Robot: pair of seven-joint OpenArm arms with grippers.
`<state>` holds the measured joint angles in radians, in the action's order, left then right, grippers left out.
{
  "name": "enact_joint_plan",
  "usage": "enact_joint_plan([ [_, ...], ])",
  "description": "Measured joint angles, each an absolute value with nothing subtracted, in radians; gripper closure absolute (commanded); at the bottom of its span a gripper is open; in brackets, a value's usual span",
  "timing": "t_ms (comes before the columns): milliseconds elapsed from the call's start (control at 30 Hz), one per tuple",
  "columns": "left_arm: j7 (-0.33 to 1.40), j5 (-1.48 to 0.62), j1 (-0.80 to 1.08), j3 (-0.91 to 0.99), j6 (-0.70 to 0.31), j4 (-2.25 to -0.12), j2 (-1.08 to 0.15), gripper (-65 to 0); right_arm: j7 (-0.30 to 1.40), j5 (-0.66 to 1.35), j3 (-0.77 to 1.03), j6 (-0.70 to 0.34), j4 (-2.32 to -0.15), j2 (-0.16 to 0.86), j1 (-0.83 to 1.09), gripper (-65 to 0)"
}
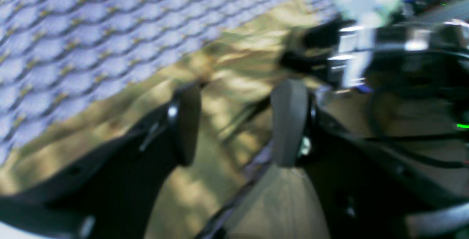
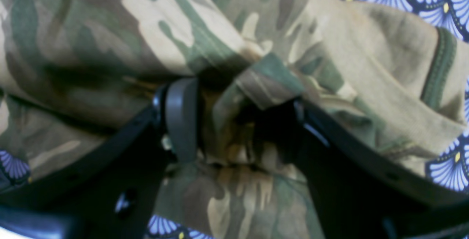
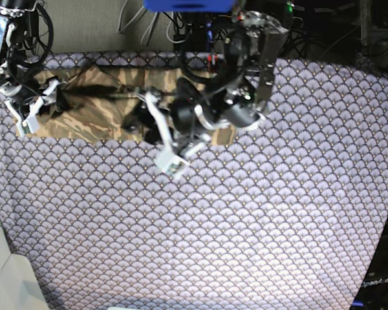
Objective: Fold the T-shirt properly
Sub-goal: 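Lay the carried end onto the strip and press it flat with the left gripper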
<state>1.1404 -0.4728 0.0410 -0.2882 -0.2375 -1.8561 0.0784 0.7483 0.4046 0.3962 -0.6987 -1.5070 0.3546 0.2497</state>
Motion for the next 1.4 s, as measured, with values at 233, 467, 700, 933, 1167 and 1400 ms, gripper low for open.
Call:
enact_joint_plan([
  [233,1.149,-0.477,0.106,-0.271,-0.24,-1.852,-0.053,-31.3,0.748,0.404,0.396,-0.699,-1.507,0.356,0.25,-32.5],
  [467,1.14,-0.48,0.131,-0.134,-0.24,-1.851,-0.056,-31.3,0.748,0.405,0.396,-0.699,-1.507,0.357,0.25,-32.6],
  [700,1.141,-0.487,0.13,-0.134,-0.241,-1.789,-0.05,-31.6,0.751,0.405,0.396,-0.699,-1.508,0.358,0.25,-32.8],
  [933,1.071,-0.488,0.13,-0.134,-0.24,-1.713,-0.05,-31.7,0.752,0.405,0.397,-0.699,-1.509,0.358,0.25,-32.8],
  [1167,1.056,-0.488,0.126,-0.134,-0.24,-1.629,-0.05,-31.7,0.76,0.403,0.397,-0.699,-1.52,0.358,0.25,-32.7],
  [1400,1.038,-0.499,0.117,-0.134,-0.244,-1.598,-0.05,-31.7,0.772,0.401,0.403,-0.7,-1.585,0.357,0.253,-32.8],
])
